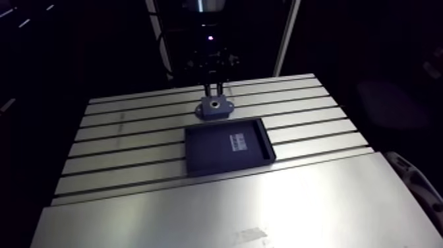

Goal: Pick up the bearing and press it into the housing until flush.

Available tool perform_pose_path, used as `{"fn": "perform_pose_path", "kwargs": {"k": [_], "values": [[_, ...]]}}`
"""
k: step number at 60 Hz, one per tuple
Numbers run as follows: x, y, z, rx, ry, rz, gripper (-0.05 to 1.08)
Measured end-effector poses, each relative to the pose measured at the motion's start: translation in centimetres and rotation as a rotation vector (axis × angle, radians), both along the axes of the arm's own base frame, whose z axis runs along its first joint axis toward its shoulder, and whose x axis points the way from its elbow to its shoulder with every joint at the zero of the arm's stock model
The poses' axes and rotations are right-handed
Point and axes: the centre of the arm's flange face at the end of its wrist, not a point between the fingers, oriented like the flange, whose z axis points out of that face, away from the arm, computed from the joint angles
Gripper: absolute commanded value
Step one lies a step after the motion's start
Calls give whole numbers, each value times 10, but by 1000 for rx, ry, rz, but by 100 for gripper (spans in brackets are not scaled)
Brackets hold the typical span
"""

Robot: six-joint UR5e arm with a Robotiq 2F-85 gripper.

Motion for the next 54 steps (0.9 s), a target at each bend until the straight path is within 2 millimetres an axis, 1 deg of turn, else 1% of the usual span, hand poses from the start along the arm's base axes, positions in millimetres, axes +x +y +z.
{"fn": "perform_pose_path", "kwargs": {"k": [27, 54], "values": [[28, -6, 80, -9, -32, -3, 0], [73, -16, 156, -6, 5, -3, 1]]}}
